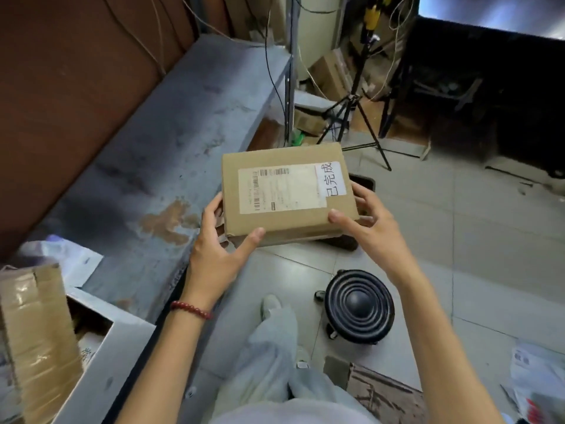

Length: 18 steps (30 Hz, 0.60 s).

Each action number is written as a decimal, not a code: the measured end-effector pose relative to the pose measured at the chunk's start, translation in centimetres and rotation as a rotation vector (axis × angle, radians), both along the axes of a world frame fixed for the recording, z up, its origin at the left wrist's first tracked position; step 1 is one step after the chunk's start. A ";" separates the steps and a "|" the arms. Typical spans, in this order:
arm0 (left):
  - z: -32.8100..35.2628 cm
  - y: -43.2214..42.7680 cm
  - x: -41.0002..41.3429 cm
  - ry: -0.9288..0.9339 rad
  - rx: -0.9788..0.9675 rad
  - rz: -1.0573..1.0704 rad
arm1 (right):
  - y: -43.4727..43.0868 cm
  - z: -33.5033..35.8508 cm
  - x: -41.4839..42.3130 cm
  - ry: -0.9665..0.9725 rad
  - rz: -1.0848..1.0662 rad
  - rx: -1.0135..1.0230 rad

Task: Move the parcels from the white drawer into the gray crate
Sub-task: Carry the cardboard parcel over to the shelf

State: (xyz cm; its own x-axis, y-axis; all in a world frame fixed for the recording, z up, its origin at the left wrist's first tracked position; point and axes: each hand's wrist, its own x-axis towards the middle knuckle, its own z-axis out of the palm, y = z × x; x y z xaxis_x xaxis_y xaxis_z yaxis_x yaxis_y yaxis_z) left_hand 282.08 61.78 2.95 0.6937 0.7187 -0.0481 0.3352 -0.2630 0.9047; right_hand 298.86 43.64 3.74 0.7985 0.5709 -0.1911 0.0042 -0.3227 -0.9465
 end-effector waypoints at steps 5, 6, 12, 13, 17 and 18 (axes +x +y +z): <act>-0.4 5.2 2.3 -0.042 -0.025 0.107 | 6.9 -0.4 4.0 -0.003 0.090 0.020; -0.5 6.1 2.8 -0.050 -0.030 0.121 | 7.9 -0.5 4.6 -0.011 0.106 0.024; -1.2 8.2 4.9 -0.043 -0.048 0.220 | 12.3 -0.9 8.5 0.009 0.236 -0.006; -1.5 8.4 5.1 -0.046 -0.060 0.255 | 13.2 -1.0 9.1 0.012 0.272 -0.006; -3.1 9.6 6.0 -0.013 -0.095 0.429 | 18.0 -1.7 12.2 -0.005 0.425 -0.011; -3.5 9.9 6.5 -0.005 -0.087 0.485 | 19.6 -2.0 13.2 -0.007 0.459 -0.008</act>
